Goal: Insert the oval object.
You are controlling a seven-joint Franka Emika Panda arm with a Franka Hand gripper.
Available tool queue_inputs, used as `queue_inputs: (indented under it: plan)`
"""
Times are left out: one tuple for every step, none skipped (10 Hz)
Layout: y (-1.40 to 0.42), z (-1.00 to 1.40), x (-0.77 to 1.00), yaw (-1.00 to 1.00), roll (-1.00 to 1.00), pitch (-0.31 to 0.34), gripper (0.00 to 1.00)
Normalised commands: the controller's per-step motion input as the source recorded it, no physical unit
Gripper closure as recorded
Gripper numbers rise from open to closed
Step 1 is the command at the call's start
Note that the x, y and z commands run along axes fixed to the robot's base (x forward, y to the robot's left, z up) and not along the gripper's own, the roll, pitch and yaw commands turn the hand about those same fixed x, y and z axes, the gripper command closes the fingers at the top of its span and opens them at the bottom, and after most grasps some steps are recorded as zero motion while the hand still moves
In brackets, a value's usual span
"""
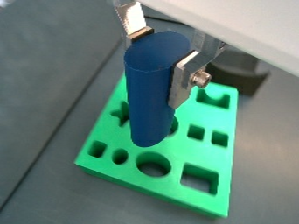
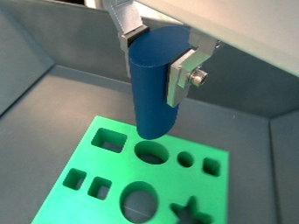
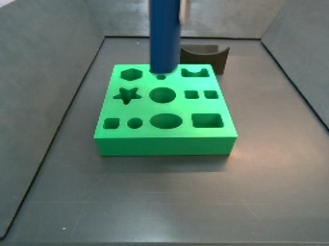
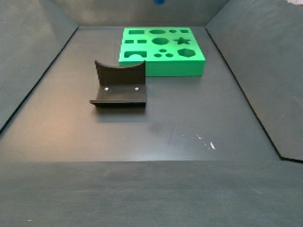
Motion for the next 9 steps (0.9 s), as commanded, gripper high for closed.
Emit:
queue_inputs:
  plan:
    - [-0.19,-0.76,0.40,-0.67,0.06,0.000,1.00]
    - [-0.19,-0.69,0.31,-0.71,0.03,0.011,1.00]
    - [-0.19,-0.58,0.16,-0.76,0.00,0.084,1.00]
    - [-0.12,-0.57,0.01,-0.77,0.00,0.177,1.00]
    - [-0.03,-0.50,0.00,-0.95,0.00,0.143,1.00]
    - [0.00,-0.44,-0.02,-1.00,0.00,0.116,1.00]
    - [0.00,-0.37,-0.01,-1.00,0.00,0.106,1.00]
    - [0.00,-0.26,0.00,-1.00,0.00,0.100,1.00]
    - [0.00,-0.14,0.00,-1.00,0.00,0.076,1.00]
